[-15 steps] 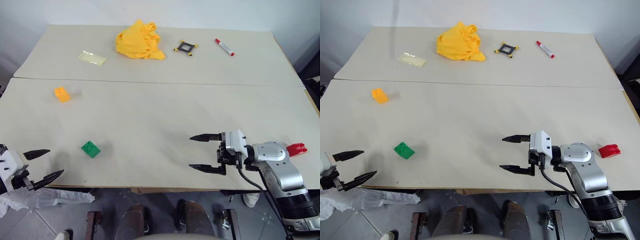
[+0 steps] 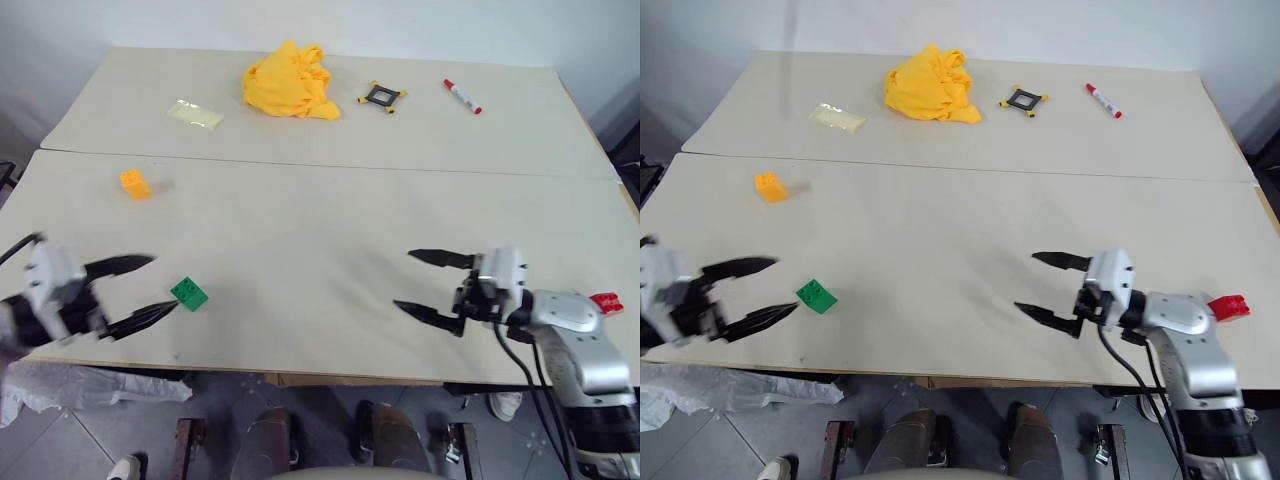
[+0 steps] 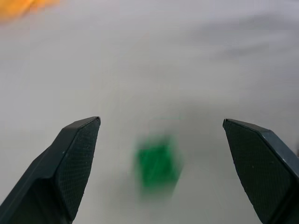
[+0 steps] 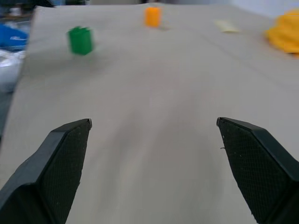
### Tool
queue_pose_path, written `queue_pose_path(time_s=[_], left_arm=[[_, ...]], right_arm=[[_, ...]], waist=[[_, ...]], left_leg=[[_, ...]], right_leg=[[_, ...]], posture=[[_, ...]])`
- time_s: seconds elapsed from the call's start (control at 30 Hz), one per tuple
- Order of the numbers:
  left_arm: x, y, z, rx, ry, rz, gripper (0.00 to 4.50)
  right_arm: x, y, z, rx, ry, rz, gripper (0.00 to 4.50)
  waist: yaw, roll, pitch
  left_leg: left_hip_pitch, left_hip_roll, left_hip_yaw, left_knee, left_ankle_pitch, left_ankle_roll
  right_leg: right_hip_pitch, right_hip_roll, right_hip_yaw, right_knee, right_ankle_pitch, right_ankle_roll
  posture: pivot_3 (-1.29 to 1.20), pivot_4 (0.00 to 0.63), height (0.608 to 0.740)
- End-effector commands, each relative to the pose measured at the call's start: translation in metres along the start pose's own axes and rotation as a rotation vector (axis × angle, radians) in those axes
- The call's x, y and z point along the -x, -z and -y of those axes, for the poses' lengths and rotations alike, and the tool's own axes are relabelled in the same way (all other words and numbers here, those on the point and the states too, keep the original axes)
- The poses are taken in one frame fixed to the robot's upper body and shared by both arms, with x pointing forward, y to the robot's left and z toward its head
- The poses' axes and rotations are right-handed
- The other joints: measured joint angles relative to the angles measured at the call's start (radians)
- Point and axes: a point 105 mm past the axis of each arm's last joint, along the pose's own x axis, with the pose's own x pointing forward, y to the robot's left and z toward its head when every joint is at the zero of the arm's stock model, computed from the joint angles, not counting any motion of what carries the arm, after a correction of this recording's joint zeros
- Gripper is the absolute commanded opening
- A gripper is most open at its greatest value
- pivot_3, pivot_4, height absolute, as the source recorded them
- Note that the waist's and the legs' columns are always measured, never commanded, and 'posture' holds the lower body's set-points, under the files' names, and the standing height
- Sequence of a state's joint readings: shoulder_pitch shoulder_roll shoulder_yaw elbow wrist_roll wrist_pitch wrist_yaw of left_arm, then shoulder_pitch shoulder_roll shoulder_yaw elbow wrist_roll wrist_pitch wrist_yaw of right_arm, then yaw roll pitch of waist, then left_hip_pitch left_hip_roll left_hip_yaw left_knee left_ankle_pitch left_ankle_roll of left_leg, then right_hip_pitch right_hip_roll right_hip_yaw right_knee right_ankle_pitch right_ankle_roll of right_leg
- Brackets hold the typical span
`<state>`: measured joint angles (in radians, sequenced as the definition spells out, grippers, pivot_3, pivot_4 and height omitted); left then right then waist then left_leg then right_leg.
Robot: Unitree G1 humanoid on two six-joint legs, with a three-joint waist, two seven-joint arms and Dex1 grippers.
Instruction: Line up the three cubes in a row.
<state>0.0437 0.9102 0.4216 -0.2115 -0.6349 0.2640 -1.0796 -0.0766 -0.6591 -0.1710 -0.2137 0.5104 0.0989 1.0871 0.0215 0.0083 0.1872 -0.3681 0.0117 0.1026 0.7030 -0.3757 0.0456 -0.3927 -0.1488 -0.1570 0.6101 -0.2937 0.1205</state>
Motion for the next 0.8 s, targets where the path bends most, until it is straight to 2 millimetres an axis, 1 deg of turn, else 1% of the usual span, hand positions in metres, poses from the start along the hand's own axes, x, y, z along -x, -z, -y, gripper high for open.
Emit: queue_pose_path(time_s=[0.03, 0.1, 0.17, 0.27, 0.3, 0.33, 0.4, 0.47, 0.5, 0.57, 0.67, 0.73, 0.8], left_arm=[[-0.038, -0.013, 0.019, -0.033, 0.177, 0.032, 4.47], [-0.056, -0.012, 0.025, -0.064, 0.268, 0.022, 4.47], [-0.066, -0.011, 0.029, -0.078, 0.315, 0.019, 4.47], [-0.085, -0.005, 0.033, -0.092, 0.396, 0.028, 4.47], [-0.094, -0.004, 0.035, -0.097, 0.434, 0.039, 4.47], [-0.101, -0.006, 0.036, -0.084, 0.462, 0.062, 4.47], [-0.109, -0.010, 0.039, -0.072, 0.489, 0.097, 4.47], [-0.112, -0.011, 0.041, -0.076, 0.502, 0.104, 4.47], [-0.112, -0.011, 0.042, -0.074, 0.508, 0.103, 4.47], [-0.112, -0.010, 0.042, -0.067, 0.513, 0.099, 4.47], [-0.111, -0.009, 0.043, -0.066, 0.512, 0.098, 4.47], [-0.111, -0.010, 0.042, -0.062, 0.505, 0.105, 4.47], [-0.112, -0.011, 0.040, -0.063, 0.485, 0.115, 4.47]], right_arm=[[0.042, -0.018, 0.015, 0.050, 0.216, -0.022, 4.50], [0.071, -0.016, 0.015, 0.053, 0.349, -0.072, 4.50], [0.090, -0.015, 0.014, 0.049, 0.449, -0.091, 4.50], [0.139, -0.011, 0.012, 0.044, 0.709, -0.128, 4.50], [0.163, -0.007, 0.009, 0.022, 0.834, -0.146, 4.50], [0.180, -0.001, 0.002, -0.011, 0.914, -0.171, 4.50], [0.201, 0.007, -0.011, -0.038, 0.980, -0.232, 4.50], [0.209, 0.012, -0.015, -0.052, 1.012, -0.278, 4.50], [0.216, 0.015, -0.011, -0.070, 1.062, -0.300, 4.50], [0.224, 0.015, -0.002, -0.088, 1.119, -0.300, 4.50], [0.225, 0.016, 0.013, -0.124, 1.105, -0.355, 4.50], [0.224, 0.018, 0.024, -0.164, 1.084, -0.387, 4.50], [0.224, 0.018, 0.040, -0.205, 1.058, -0.414, 4.50]], waist=[[0.005, 0.001, 0.000], [0.006, 0.001, 0.000], [0.005, 0.001, 0.000], [0.003, 0.002, -0.001], [0.002, 0.002, -0.001], [0.003, 0.003, -0.002], [0.005, 0.003, -0.002], [-0.001, 0.003, -0.002], [-0.008, 0.003, -0.002], [-0.024, 0.002, -0.002], [-0.029, 0.004, -0.002], [-0.027, 0.004, -0.002], [-0.024, 0.004, -0.002]], left_leg=[[0.000, 0.000, -0.001, 0.000, 0.000, 0.000], [0.000, -0.001, 0.000, -0.001, 0.000, 0.000], [0.000, -0.001, 0.002, -0.001, 0.000, 0.000], [0.002, 0.000, 0.006, -0.002, 0.000, -0.001], [0.002, -0.001, 0.005, -0.002, 0.001, -0.001], [0.002, -0.001, 0.006, -0.002, 0.001, -0.001], [0.002, 0.000, 0.005, -0.002, 0.001, -0.002], [0.003, 0.000, 0.006, -0.002, 0.001, -0.002], [0.004, 0.001, 0.007, -0.002, 0.001, -0.002], [0.008, 0.002, 0.011, -0.004, 0.001, -0.002], [0.015, 0.002, 0.018, -0.007, 0.001, -0.002], [0.016, 0.003, 0.019, -0.007, 0.001, -0.002], [0.015, 0.003, 0.019, -0.006, 0.001, -0.001]], right_leg=[[0.000, 0.000, -0.001, 0.000, 0.000, 0.000], [0.000, 0.001, -0.001, 0.000, 0.000, 0.000], [0.000, 0.002, 0.000, 0.000, 0.000, 0.000], [0.000, 0.003, 0.002, -0.001, 0.000, 0.000], [0.000, 0.004, 0.002, -0.001, 0.000, 0.000], [0.000, 0.004, 0.002, -0.001, 0.000, 0.000], [0.000, 0.004, 0.003, 0.000, 0.000, 0.000], [0.000, 0.005, 0.004, -0.001, 0.000, 0.000], [0.000, 0.005, 0.005, 0.000, 0.000, 0.000], [0.000, 0.006, 0.010, 0.001, 0.000, 0.000], [0.001, 0.006, 0.019, 0.003, 0.000, 0.000], [0.000, 0.006, 0.022, 0.004, 0.000, 0.000], [0.000, 0.005, 0.024, 0.004, 0.000, 0.000]], posture=[[0.00, 0.150, 0.740], [0.00, 0.150, 0.740], [0.00, 0.150, 0.740], [0.00, 0.150, 0.740], [0.00, 0.150, 0.740], [0.00, 0.150, 0.740], [0.00, 0.150, 0.740], [0.00, 0.150, 0.740], [0.00, 0.150, 0.740], [0.00, 0.150, 0.740], [0.00, 0.150, 0.740], [0.00, 0.150, 0.740], [0.00, 0.150, 0.740]])
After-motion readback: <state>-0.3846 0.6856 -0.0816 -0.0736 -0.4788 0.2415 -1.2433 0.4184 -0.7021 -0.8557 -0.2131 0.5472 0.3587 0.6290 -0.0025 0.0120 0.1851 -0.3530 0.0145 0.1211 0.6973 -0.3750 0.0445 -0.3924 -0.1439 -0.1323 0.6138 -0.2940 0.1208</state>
